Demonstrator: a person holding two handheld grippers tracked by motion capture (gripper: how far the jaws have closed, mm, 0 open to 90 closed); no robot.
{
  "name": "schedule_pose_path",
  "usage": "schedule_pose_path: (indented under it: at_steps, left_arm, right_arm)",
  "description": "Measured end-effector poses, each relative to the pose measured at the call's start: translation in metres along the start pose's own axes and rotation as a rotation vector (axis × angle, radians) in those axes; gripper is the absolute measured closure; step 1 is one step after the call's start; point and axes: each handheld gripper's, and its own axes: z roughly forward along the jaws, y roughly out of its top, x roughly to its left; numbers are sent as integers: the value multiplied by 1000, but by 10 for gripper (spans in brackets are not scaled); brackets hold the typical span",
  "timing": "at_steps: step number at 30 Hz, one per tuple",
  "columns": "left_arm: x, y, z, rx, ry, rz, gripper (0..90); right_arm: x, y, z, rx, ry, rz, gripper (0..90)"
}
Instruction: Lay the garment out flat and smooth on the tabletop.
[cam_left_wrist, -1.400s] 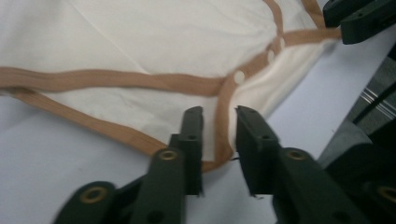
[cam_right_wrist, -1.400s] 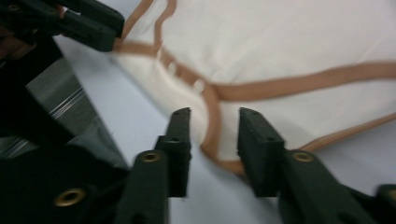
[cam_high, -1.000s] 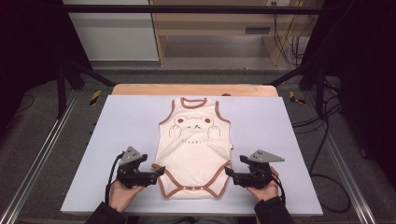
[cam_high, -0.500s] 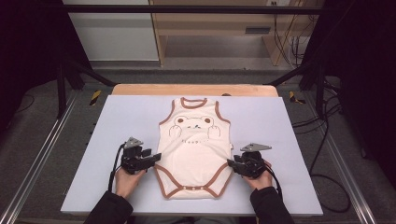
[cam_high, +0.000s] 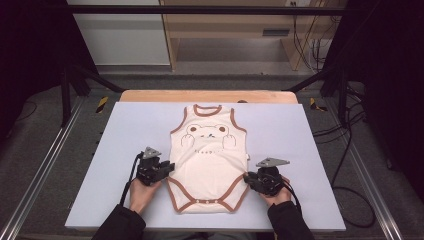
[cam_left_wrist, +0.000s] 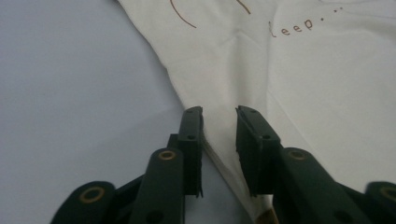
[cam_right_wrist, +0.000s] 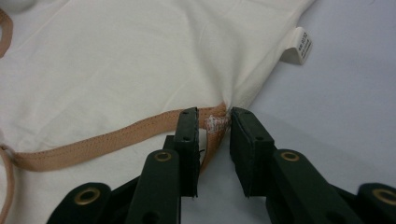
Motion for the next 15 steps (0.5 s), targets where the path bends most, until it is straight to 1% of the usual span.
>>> schedule_pose_path:
  at_steps: [1,2,3,5,7,11,15]
  left_arm:
    - [0,0,0,4,4,8,792]
    - [-1,1,1,9,13,15,848]
    - [-2,1,1,11,17,22,881]
    - [-2,1,0,13,26,29,889]
    - [-2,1,-1,12,50,41,892]
    - [4,1,-5,3,71,23,894]
    - [2,-1,-3,11,85,31,893]
  right_arm:
    - [0,0,0,1,1,2,767]
    - [0,0,0,3,2,5,795]
    - [0,0,0,5,4,5,803]
    - [1,0,0,9,2,4,841]
    - [2,0,-1,9,3,2,858]
    - [3,0,-2,15,-4,-8,869]
    - [2,0,-6,14,-16,-7,873]
